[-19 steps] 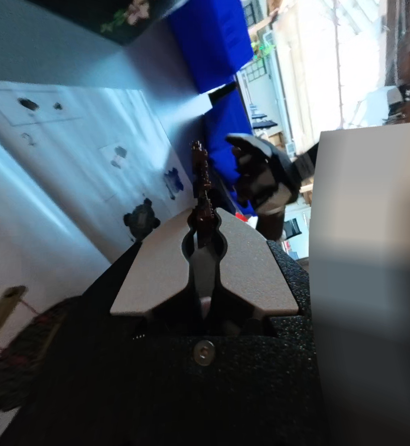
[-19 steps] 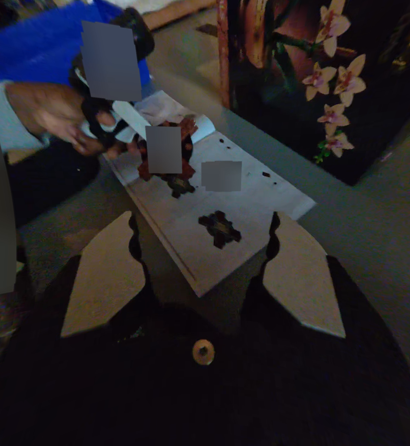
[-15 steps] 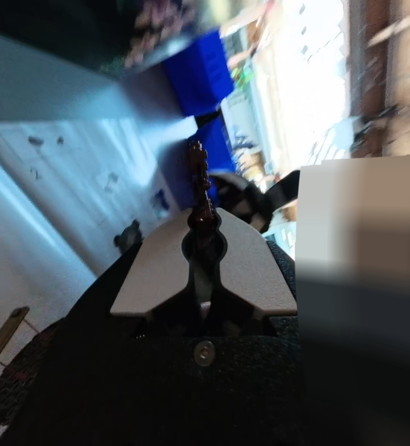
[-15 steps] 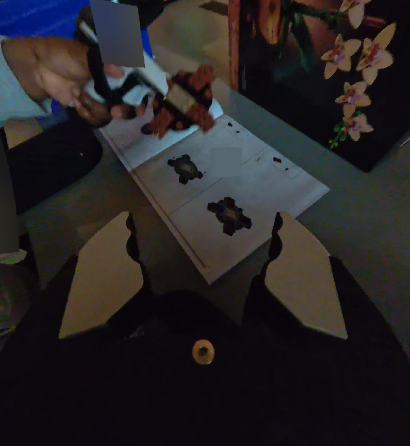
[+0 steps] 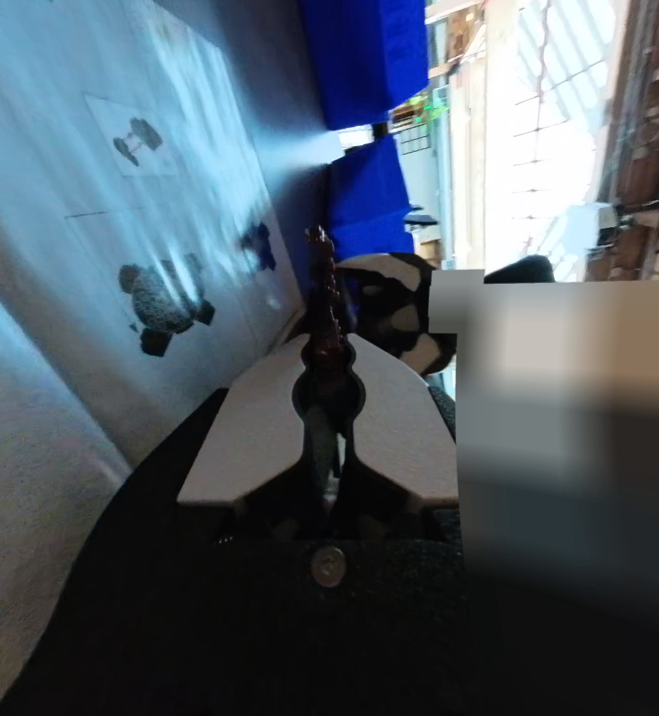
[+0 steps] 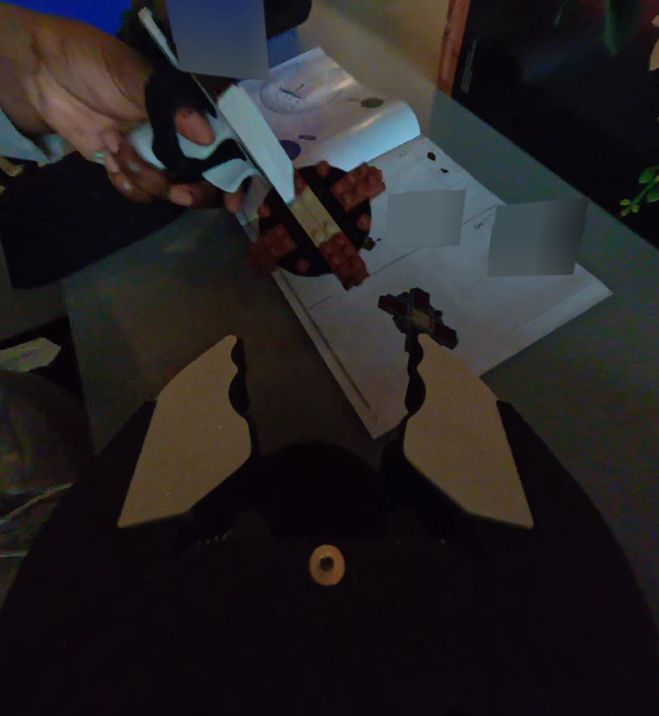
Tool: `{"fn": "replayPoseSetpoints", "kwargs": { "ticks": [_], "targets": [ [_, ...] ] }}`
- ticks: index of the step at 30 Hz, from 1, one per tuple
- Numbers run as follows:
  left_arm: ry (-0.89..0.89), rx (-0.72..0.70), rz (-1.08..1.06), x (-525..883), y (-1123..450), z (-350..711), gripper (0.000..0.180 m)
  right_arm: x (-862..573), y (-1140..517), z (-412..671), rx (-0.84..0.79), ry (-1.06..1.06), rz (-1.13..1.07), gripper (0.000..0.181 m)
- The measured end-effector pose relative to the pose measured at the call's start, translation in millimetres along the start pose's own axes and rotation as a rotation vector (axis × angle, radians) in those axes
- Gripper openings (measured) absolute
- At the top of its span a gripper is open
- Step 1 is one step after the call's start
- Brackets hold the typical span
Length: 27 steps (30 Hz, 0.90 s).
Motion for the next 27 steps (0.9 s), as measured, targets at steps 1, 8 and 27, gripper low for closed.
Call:
{"fn": "replayPoseSetpoints", "kwargs": {
  "ticks": [1,8,27],
  "targets": [
    [-0.007,0.006,0.042,3,-1,-1,0.011,2,-1,0,-0.001,-0.005,0.007,0.080],
    [0.000,-0.001,0.054,-1,8,3,0.011,4,-3,-4,0.009,-0.017,0.025,0.079],
    [0.097,0.005,0.134,21,23,26,0.040,-5,-10,-8,0.026,-0.089,0.065,0.078]
  ]
}}
Point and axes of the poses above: each gripper's, where its closed fingertips meet, y back along the fingers, z out of its top, x = y × z across the jaws, the point moved 9 cm from there along y, back along the fingers, and after that the axes turned 7 degrees about -z, right-handed, at the moved point
